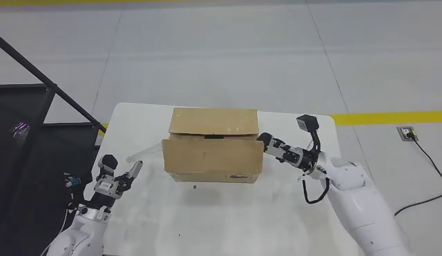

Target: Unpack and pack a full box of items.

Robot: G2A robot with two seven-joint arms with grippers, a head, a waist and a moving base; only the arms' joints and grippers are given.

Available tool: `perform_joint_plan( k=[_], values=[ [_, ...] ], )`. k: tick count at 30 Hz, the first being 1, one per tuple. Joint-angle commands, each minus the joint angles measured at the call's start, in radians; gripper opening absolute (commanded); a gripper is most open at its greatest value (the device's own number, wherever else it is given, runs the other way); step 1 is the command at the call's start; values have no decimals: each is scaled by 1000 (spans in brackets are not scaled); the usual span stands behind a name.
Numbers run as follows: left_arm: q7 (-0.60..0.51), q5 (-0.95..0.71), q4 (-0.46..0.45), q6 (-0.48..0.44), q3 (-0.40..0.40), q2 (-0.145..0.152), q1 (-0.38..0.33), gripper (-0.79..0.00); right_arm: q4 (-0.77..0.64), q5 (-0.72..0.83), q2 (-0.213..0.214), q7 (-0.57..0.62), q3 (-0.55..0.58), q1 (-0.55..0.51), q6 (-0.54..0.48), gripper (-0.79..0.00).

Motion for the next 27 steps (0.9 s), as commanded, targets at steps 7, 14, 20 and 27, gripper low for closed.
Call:
perform_joint_plan(
  k=[7,14,20,27],
  values=[
    [-11,6,-50,-18,7,0,9,0,-296,-106,105,30,-44,-122,32,0],
    [-64,99,-59,-137,15,10,26,0,-357,-279,194,20,-161,-137,23,0],
    [-111,232,0,-233,41,20,20,0,-308,-229,207,31,-259,-87,40,0],
    [-80,317,55,-228,71,23,-1,0,-215,167,167,-74,-282,-16,194,0]
  ],
)
